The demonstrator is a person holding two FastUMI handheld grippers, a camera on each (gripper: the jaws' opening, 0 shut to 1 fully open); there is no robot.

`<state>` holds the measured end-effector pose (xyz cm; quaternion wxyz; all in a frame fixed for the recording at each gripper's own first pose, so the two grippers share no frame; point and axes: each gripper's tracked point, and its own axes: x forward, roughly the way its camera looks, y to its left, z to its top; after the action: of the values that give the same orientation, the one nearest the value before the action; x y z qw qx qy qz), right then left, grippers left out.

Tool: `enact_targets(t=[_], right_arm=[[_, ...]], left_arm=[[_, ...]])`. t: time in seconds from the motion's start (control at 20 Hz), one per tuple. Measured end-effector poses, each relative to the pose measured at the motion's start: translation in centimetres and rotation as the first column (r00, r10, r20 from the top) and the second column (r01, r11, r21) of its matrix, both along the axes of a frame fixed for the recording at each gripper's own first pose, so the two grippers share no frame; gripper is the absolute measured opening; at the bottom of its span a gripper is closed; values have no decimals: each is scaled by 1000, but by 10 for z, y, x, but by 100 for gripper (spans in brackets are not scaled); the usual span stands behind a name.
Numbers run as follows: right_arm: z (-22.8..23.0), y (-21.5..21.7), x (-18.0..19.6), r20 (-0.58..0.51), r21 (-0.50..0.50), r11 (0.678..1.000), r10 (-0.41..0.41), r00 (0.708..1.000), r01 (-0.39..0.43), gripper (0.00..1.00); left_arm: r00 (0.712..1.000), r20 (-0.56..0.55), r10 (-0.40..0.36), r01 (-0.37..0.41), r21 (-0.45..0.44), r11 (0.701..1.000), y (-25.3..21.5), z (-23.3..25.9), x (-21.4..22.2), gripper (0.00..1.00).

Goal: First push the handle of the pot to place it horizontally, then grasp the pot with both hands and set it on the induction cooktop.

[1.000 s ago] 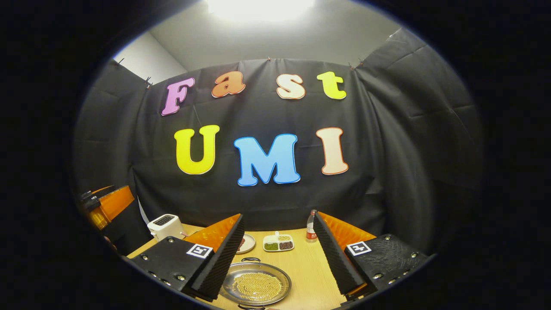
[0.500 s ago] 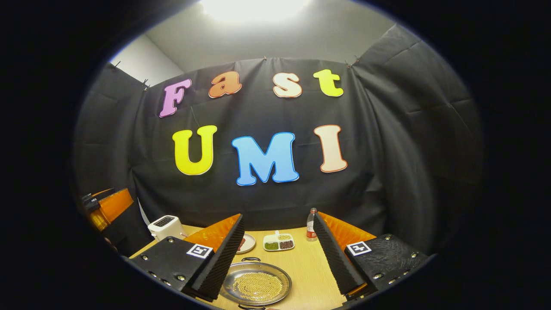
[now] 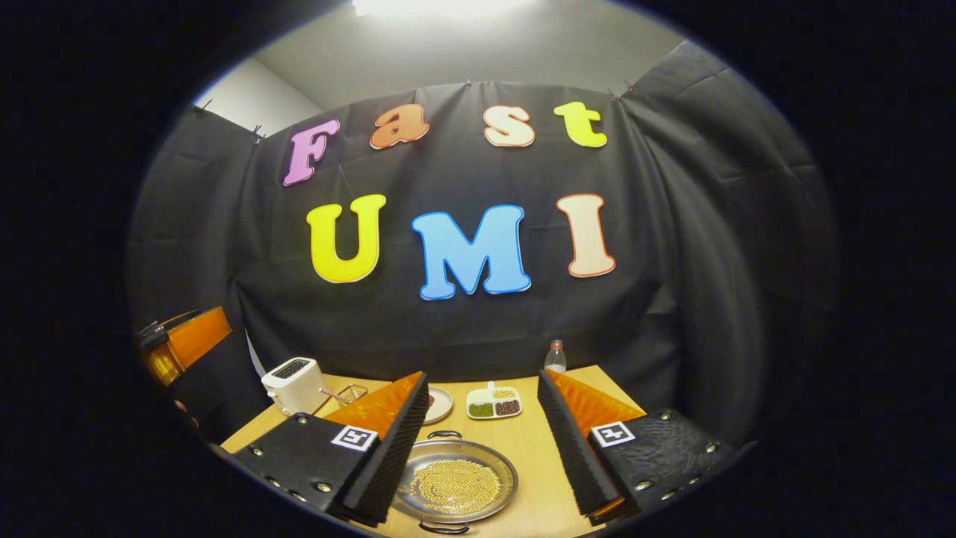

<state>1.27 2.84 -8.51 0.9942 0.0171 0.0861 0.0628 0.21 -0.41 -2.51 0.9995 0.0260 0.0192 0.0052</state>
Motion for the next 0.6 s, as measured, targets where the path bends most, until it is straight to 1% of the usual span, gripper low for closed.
enact_targets(t=[0.05, 0.1, 0.15, 0.2, 0.3, 0.35, 0.4, 0.45, 0.5, 0.55, 0.6], right_arm=[[-14, 2, 1, -34, -2, 1000, 0, 999, 0, 72], [-29, 8, 0, -76, 9, 1000, 29, 997, -28, 68], [-46, 21, -4, -137, 15, 997, 75, 988, -73, 59], [-63, 24, -8, -191, 4, 997, 73, 979, -74, 59], [-91, 25, -13, -276, 33, 995, 102, 956, -96, 24], [-108, 31, -12, -317, 40, 994, 112, 942, -105, 21], [-119, 25, -11, -361, 28, 997, 83, 929, -78, 22], [-134, 27, -17, -408, 38, 996, 93, 908, -84, 12], [-152, 31, -20, -459, 55, 994, 111, 882, -96, 10], [-174, 34, -18, -503, 64, 994, 111, 857, -91, 11], [-187, 35, -20, -538, 80, 992, 122, 834, -93, 8]], left_arm=[[1000, -2, 4, -4, 2, 1000, 2, -3, 0, 97], [1000, -13, 2, -2, 1, 1000, 2, -8, 0, 97], [1000, -24, 2, -2, 3, 1000, 2, -16, -1, 97], [999, -33, 10, -10, 5, 1000, 7, -20, -1, 97], [999, -49, 20, -20, 2, 1000, 11, -29, -2, 97], [998, -57, 26, -26, -1, 1000, 14, -32, -3, 97], [997, -65, 31, -31, -2, 1000, 16, -35, -4, 97], [997, -71, 35, -35, -1, 999, 18, -36, -4, 97], [997, -71, 42, -42, 2, 999, 20, -36, -6, 97], [996, -70, 49, -49, 3, 999, 22, -36, -7, 96], [996, -74, 47, -47, 1, 999, 23, -37, -7, 98]])
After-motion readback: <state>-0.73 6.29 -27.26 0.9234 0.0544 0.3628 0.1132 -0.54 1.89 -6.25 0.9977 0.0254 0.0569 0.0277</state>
